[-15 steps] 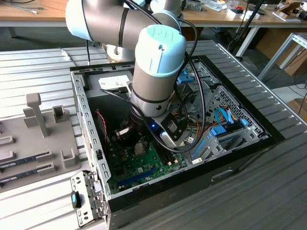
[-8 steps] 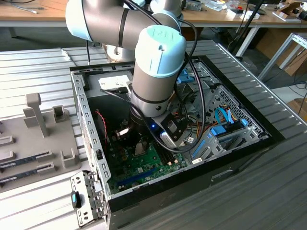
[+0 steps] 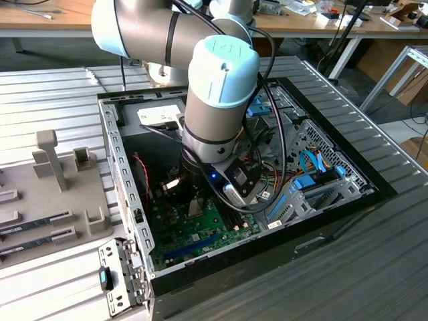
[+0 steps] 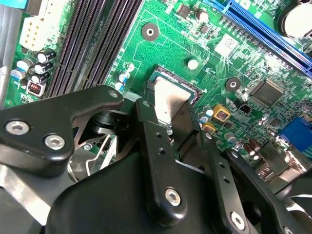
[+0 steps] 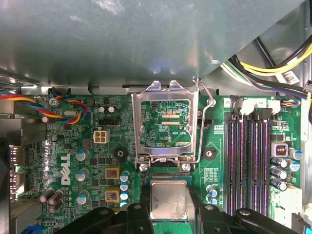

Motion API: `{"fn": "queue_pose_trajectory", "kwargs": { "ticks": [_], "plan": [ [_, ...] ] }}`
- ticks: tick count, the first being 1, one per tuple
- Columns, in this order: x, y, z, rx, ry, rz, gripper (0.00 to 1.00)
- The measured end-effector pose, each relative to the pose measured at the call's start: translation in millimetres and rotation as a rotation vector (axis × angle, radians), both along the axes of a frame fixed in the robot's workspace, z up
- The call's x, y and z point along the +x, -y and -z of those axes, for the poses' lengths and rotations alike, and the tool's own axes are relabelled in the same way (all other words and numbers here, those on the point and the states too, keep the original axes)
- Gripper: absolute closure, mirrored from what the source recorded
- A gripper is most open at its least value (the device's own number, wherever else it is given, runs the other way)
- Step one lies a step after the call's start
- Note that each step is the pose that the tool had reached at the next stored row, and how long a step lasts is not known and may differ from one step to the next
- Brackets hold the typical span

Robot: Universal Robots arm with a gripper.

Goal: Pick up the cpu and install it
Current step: 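Place the cpu into insertion slot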

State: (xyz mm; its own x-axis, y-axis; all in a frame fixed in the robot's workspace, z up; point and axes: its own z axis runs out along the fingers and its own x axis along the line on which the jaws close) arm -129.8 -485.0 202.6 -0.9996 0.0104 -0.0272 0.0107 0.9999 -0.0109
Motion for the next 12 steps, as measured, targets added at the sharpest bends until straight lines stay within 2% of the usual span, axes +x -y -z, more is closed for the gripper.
{"fn": "queue_pose_trajectory", "kwargs": {
  "ticks": [3, 9, 12],
  "plan": [
    [-1.4, 0.0, -6.1, 0.0020, 0.0017, 0.000, 0.61],
    [-3.3, 1.2, -5.1, 0.0083, 0.0020, -0.002, 0.61],
    [-3.4, 3.0, -4.2, 0.0084, 0.0019, -0.002, 0.61]
  ]
}}
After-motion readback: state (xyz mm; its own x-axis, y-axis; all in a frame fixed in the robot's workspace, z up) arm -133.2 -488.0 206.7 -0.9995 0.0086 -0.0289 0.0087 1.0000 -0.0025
